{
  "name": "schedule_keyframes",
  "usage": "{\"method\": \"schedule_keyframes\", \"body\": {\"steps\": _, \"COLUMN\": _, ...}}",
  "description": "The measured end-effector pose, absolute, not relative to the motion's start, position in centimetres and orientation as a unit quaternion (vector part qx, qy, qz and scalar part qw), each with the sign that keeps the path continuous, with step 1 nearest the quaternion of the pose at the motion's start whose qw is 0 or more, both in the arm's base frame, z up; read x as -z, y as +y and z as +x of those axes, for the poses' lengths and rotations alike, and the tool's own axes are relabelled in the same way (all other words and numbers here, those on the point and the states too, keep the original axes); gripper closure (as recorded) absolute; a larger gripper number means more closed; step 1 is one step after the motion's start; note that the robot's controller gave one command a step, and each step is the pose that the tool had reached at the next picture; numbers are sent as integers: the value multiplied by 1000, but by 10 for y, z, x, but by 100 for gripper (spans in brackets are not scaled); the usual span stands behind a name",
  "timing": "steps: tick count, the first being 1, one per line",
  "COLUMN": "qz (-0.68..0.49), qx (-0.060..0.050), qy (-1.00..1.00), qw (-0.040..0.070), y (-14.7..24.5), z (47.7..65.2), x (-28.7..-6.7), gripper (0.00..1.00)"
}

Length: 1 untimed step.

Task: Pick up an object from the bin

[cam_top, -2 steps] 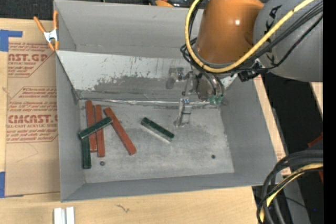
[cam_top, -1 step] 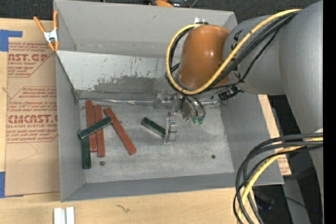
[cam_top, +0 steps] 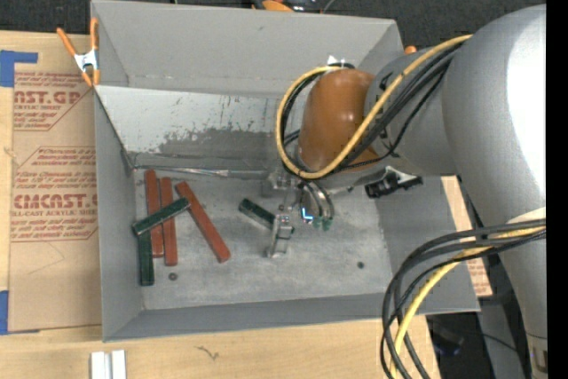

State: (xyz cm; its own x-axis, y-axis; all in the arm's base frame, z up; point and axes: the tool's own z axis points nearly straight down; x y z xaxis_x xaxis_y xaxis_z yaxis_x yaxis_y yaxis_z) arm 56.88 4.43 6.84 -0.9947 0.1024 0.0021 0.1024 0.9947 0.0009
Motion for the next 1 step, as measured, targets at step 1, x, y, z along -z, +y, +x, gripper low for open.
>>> {"method": "schedule_keyframes", "body": {"steps": 1, "qz": -51, "qx": 1, "qy": -999, "qw": 0, "y": 44, "z": 570, "x": -70, "gripper": 100}}
